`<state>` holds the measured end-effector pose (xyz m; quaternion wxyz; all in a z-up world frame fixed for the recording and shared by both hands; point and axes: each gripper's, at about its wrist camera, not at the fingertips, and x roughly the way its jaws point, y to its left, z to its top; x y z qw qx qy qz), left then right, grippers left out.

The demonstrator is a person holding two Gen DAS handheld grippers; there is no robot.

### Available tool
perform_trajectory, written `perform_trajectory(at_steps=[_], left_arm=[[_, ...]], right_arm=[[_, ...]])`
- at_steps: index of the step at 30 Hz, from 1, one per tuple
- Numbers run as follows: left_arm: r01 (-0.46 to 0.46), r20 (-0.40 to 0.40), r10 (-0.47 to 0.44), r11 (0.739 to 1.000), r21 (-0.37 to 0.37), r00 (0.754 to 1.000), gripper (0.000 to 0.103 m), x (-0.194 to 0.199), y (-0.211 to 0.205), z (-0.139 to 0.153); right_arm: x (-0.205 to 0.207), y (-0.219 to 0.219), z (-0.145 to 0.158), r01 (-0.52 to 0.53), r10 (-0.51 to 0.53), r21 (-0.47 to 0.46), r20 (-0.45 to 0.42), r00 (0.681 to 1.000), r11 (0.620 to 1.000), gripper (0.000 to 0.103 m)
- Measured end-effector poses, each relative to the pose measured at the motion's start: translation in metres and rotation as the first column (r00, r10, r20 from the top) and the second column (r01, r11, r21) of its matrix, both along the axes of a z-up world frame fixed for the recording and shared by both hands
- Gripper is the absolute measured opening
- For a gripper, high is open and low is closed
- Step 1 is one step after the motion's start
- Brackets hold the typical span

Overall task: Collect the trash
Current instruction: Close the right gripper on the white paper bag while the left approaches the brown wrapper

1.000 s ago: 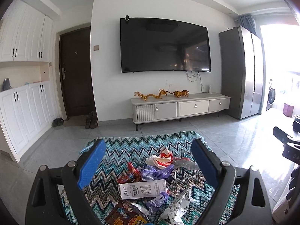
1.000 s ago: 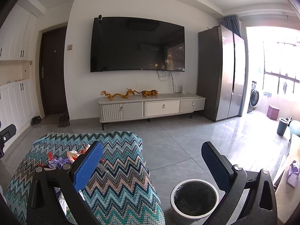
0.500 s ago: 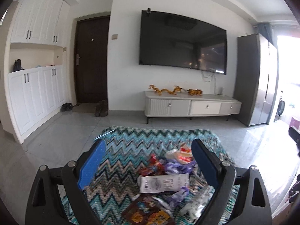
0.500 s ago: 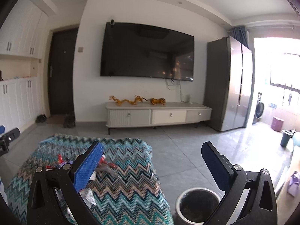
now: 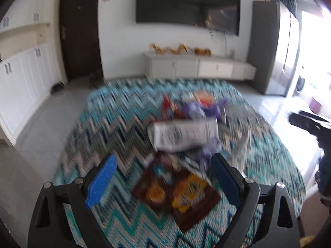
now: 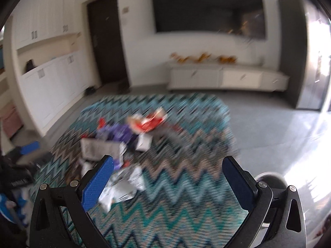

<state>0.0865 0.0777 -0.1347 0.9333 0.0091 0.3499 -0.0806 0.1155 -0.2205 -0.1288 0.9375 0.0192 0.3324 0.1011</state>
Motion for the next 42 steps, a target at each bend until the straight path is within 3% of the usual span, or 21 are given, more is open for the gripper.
perform_trajectory(at_steps=[3, 10, 16, 21, 23, 25, 27, 28, 31, 34, 42], left_arm=[[0.015, -0.058, -0.016, 1.000, -0.015, 0.998, 0.093, 0.002, -0.002, -0.019], [0.054, -0.081, -0.055, 0.998, -0.010, 0.995, 0.093, 0.014, -0.016, -0.036], [0.083, -0.152, -0.076, 0.996, 0.038, 0.985, 0.093, 0.019, -0.032, -0.058], [0.042, -0.201, -0.039, 0.999, 0.010, 0.979, 0.091, 0.019, -0.022, -0.071], [0.028, -0.201, -0.029, 1.000, -0.012, 0.979, 0.082, 0.017, -0.017, -0.070], [0.027, -0.206, -0.033, 0.999, -0.033, 0.978, 0.054, 0.015, -0.014, -0.070], [0.025, -0.222, -0.036, 0.998, -0.056, 0.974, 0.033, 0.014, -0.012, -0.071], [0.014, -0.229, -0.030, 0.997, -0.070, 0.973, 0.026, 0.013, -0.010, -0.072], [-0.008, -0.223, -0.013, 0.995, -0.095, 0.975, 0.009, 0.007, -0.004, -0.067], [-0.019, -0.187, 0.001, 0.995, -0.099, 0.982, 0.007, -0.003, 0.000, -0.055], [-0.004, -0.087, 0.000, 0.999, -0.048, 0.996, 0.005, -0.018, -0.010, -0.015]], right_arm=[[0.017, 0.013, -0.025, -0.064, 0.066, 0.034, -0.065, 0.996, 0.997, 0.103], [0.052, 0.035, -0.070, -0.142, 0.158, 0.102, -0.173, 0.972, 0.985, 0.103], [0.067, 0.044, -0.092, -0.178, 0.204, 0.133, -0.223, 0.953, 0.975, 0.098], [0.071, 0.043, -0.099, -0.196, 0.232, 0.167, -0.235, 0.944, 0.966, 0.089], [0.070, 0.043, -0.101, -0.207, 0.248, 0.183, -0.243, 0.938, 0.961, 0.079], [0.070, 0.043, -0.104, -0.218, 0.263, 0.196, -0.251, 0.932, 0.956, 0.067], [0.066, 0.044, -0.105, -0.233, 0.285, 0.217, -0.250, 0.925, 0.948, 0.056], [0.064, 0.044, -0.104, -0.243, 0.296, 0.227, -0.246, 0.923, 0.943, 0.047], [0.056, 0.049, -0.101, -0.264, 0.311, 0.212, -0.234, 0.921, 0.941, 0.039], [0.043, 0.049, -0.093, -0.281, 0.324, 0.212, -0.207, 0.923, 0.936, 0.033], [0.016, 0.022, -0.059, -0.263, 0.295, 0.239, -0.109, 0.949, 0.935, 0.030]])
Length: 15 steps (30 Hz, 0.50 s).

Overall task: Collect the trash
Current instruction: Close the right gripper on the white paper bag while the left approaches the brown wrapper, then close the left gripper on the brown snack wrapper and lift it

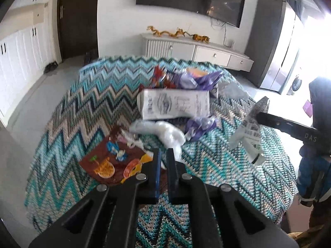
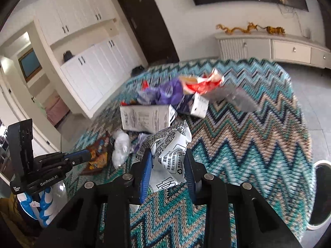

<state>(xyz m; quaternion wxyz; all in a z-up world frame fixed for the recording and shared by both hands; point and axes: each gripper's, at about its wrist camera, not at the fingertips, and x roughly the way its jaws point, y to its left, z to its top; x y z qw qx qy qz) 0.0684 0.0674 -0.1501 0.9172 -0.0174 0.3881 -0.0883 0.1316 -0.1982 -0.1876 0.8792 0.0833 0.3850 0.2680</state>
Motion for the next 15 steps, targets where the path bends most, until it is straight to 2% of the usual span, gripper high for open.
perform_trajectory(at_steps=[3, 6, 8, 9, 10, 15], left_arm=[[-0.005, -0.001, 0.005, 1.000, 0.009, 1.000, 0.005, 0.000, 0.001, 0.005], [-0.040, -0.020, 0.040, 0.999, -0.002, 0.999, 0.009, 0.003, 0.018, 0.000], [-0.066, -0.042, 0.065, 0.997, -0.033, 0.997, 0.030, 0.003, 0.031, -0.004], [-0.089, -0.043, 0.088, 0.995, -0.035, 0.995, 0.055, 0.003, 0.037, -0.006], [-0.108, -0.038, 0.107, 0.994, -0.031, 0.994, 0.068, 0.003, 0.041, -0.008], [-0.154, -0.073, 0.151, 0.987, -0.039, 0.986, 0.068, 0.012, 0.061, -0.021]], right_arm=[[-0.003, -0.022, 0.008, 0.039, -0.039, 0.018, 0.027, 0.999, 0.999, 0.030], [-0.011, -0.043, 0.011, 0.078, -0.079, 0.024, 0.040, 0.996, 0.997, 0.030], [-0.014, -0.054, 0.011, 0.105, -0.106, 0.022, 0.038, 0.994, 0.994, 0.030], [-0.012, -0.057, 0.010, 0.114, -0.115, 0.024, 0.033, 0.993, 0.993, 0.030], [-0.012, -0.061, 0.007, 0.126, -0.127, 0.031, 0.023, 0.992, 0.992, 0.030], [-0.009, -0.068, -0.006, 0.152, -0.152, 0.044, -0.011, 0.988, 0.987, 0.030]])
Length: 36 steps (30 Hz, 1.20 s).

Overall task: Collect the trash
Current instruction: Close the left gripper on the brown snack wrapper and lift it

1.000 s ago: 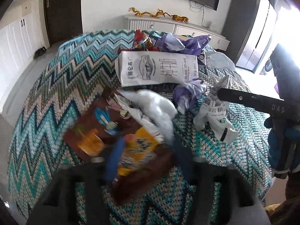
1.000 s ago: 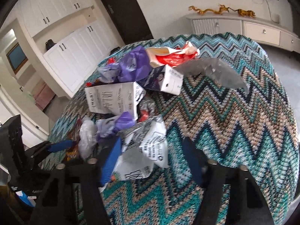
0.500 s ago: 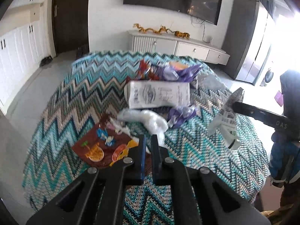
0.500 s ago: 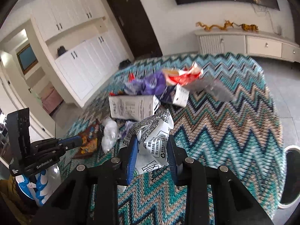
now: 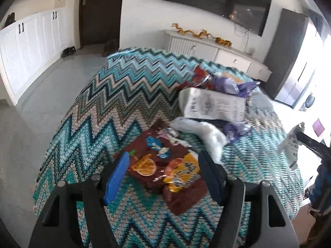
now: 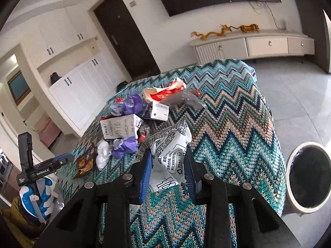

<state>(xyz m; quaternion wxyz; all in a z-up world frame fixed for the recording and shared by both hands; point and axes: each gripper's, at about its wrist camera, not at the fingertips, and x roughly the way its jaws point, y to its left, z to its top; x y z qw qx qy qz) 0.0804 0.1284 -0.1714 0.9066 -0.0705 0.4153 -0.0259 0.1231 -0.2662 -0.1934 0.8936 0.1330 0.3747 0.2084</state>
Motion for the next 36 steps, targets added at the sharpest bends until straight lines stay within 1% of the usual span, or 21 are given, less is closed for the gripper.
perform_trajectory(at_steps=[2, 4, 8, 10, 13, 16, 17, 18, 19, 20, 22, 23, 25, 26, 27, 28, 30, 33, 34, 36], left_arm=[[0.009, -0.034, -0.009, 1.000, -0.004, 0.999, 0.068, 0.006, 0.002, -0.009], [0.006, -0.054, -0.005, 1.000, 0.007, 0.999, 0.068, 0.008, 0.002, -0.019], [-0.016, -0.091, 0.017, 1.000, 0.015, 0.996, 0.069, 0.015, 0.004, -0.036], [-0.020, -0.094, 0.022, 0.999, 0.027, 0.995, 0.073, 0.018, 0.001, -0.038], [-0.006, -0.096, 0.014, 0.997, 0.079, 0.995, 0.074, 0.020, -0.011, -0.041], [0.018, -0.092, -0.002, 0.985, 0.173, 0.996, 0.074, 0.019, -0.032, -0.044], [0.016, -0.087, 0.000, 0.984, 0.179, 0.996, 0.074, 0.019, -0.035, -0.044], [0.017, -0.085, -0.002, 0.984, 0.175, 0.996, 0.071, 0.018, -0.037, -0.045], [0.023, -0.081, -0.010, 0.985, 0.171, 0.997, 0.062, 0.017, -0.038, -0.045], [0.034, -0.074, -0.022, 0.984, 0.175, 0.997, 0.058, 0.016, -0.041, -0.044], [0.045, -0.064, -0.033, 0.978, 0.202, 0.997, 0.043, 0.012, -0.046, -0.043], [0.045, -0.058, -0.033, 0.975, 0.218, 0.998, 0.037, 0.011, -0.048, -0.042], [0.034, -0.054, -0.022, 0.973, 0.227, 0.998, 0.017, 0.009, -0.048, -0.039], [0.034, -0.054, -0.023, 0.976, 0.215, 0.998, 0.000, 0.009, -0.045, -0.037], [0.040, -0.059, -0.029, 0.980, 0.195, 0.998, 0.000, 0.009, -0.044, -0.036], [0.042, -0.054, -0.032, 0.981, 0.191, 0.998, 0.000, 0.008, -0.044, -0.035], [0.059, -0.043, -0.052, 0.979, 0.196, 0.998, 0.000, 0.006, -0.046, -0.033], [0.060, -0.027, -0.055, 0.980, 0.192, 0.998, 0.000, 0.002, -0.046, -0.026], [0.054, -0.022, -0.051, 0.981, 0.185, 0.998, 0.000, 0.001, -0.044, -0.023], [0.070, -0.022, -0.067, 0.987, 0.147, 0.997, 0.000, -0.001, -0.042, -0.018]], right_arm=[[0.002, 0.001, -0.003, 0.003, -0.003, 0.000, -0.008, 1.000, 1.000, 0.030], [0.004, 0.002, -0.006, 0.003, -0.003, -0.004, -0.011, 1.000, 1.000, 0.030], [0.006, 0.000, -0.009, 0.010, -0.010, -0.011, -0.018, 1.000, 1.000, 0.031], [0.007, -0.002, -0.011, 0.019, -0.020, -0.012, -0.024, 1.000, 1.000, 0.031], [0.010, -0.004, -0.013, 0.030, -0.030, -0.011, -0.031, 0.999, 0.999, 0.031], [0.011, -0.007, -0.015, 0.039, -0.039, -0.005, -0.036, 0.999, 0.999, 0.032], [0.012, -0.008, -0.016, 0.043, -0.043, -0.005, -0.038, 0.998, 0.999, 0.032], [0.012, -0.008, -0.017, 0.045, -0.045, -0.005, -0.039, 0.998, 0.999, 0.032], [0.012, -0.009, -0.018, 0.047, -0.047, -0.004, -0.041, 0.998, 0.999, 0.032], [0.012, -0.010, -0.018, 0.049, -0.050, -0.004, -0.042, 0.998, 0.999, 0.032], [0.011, -0.013, -0.020, 0.058, -0.058, -0.003, -0.046, 0.997, 0.998, 0.032], [0.011, -0.014, -0.021, 0.063, -0.063, -0.002, -0.049, 0.997, 0.998, 0.032], [0.011, -0.017, -0.023, 0.075, -0.075, 0.001, -0.054, 0.996, 0.997, 0.032], [0.010, -0.019, -0.024, 0.080, -0.080, 0.003, -0.056, 0.995, 0.997, 0.032], [0.010, -0.020, -0.024, 0.083, -0.083, 0.003, -0.056, 0.995, 0.997, 0.032], [0.009, -0.021, -0.023, 0.085, -0.085, 0.003, -0.055, 0.995, 0.996, 0.032], [0.008, -0.022, -0.022, 0.088, -0.088, 0.002, -0.051, 0.995, 0.996, 0.032], [0.007, -0.026, -0.019, 0.095, -0.095, 0.004, -0.043, 0.995, 0.995, 0.032], [0.006, -0.027, -0.019, 0.098, -0.098, 0.005, -0.041, 0.994, 0.995, 0.032], [0.006, -0.030, -0.019, 0.102, -0.102, 0.008, -0.040, 0.994, 0.995, 0.032]])
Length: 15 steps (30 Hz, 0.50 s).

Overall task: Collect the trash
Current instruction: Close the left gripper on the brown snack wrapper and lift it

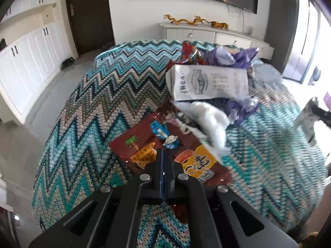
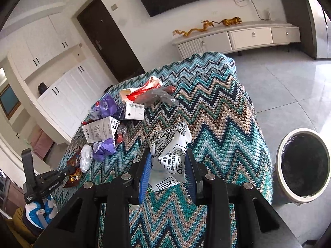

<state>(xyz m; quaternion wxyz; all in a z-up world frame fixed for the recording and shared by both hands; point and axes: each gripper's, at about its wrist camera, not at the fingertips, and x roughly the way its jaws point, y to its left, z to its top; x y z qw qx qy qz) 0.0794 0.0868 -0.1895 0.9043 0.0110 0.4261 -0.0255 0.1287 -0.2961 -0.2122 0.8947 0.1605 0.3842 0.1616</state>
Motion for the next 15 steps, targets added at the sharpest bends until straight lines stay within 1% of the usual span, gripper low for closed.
perform_trajectory(at_steps=[2, 3, 5, 6, 7, 8, 9, 11, 15], left_arm=[[0.014, -0.004, -0.015, 0.998, -0.058, 1.000, 0.001, -0.005, 0.004, 0.006], [0.032, -0.009, -0.033, 0.996, -0.078, 0.999, 0.003, -0.007, 0.004, 0.007], [0.067, -0.017, -0.069, 0.994, -0.091, 0.997, 0.010, -0.011, 0.001, 0.008], [0.093, -0.019, -0.095, 0.992, -0.090, 0.995, 0.026, -0.016, -0.004, 0.009], [0.107, -0.018, -0.109, 0.990, -0.091, 0.994, 0.047, -0.020, -0.006, 0.009], [0.119, -0.015, -0.121, 0.988, -0.095, 0.993, 0.053, -0.026, -0.009, 0.010], [0.127, -0.014, -0.129, 0.987, -0.101, 0.992, 0.055, -0.031, -0.010, 0.011], [0.122, -0.025, -0.126, 0.985, -0.125, 0.992, 0.055, -0.037, -0.009, 0.010], [0.060, -0.076, -0.079, 0.974, -0.218, 0.994, 0.055, -0.042, 0.011, 0.004]], right_arm=[[-0.001, -0.002, -0.001, 0.006, -0.006, 0.001, -0.001, 1.000, 1.000, 0.032], [-0.001, -0.003, -0.001, 0.008, -0.008, 0.003, -0.001, 1.000, 1.000, 0.032], [-0.002, -0.005, -0.002, 0.014, -0.014, 0.009, -0.003, 1.000, 1.000, 0.032], [-0.002, -0.006, -0.002, 0.016, -0.016, 0.012, -0.005, 1.000, 1.000, 0.032], [-0.002, -0.006, -0.003, 0.017, -0.017, 0.013, -0.007, 1.000, 1.000, 0.032], [-0.002, -0.006, -0.003, 0.017, -0.016, 0.013, -0.010, 1.000, 1.000, 0.032], [-0.002, -0.006, -0.004, 0.016, -0.015, 0.012, -0.011, 1.000, 1.000, 0.032], [-0.002, -0.004, -0.004, 0.013, -0.013, 0.010, -0.012, 1.000, 1.000, 0.032], [-0.003, -0.004, -0.004, 0.011, -0.011, 0.010, -0.013, 1.000, 1.000, 0.033]])
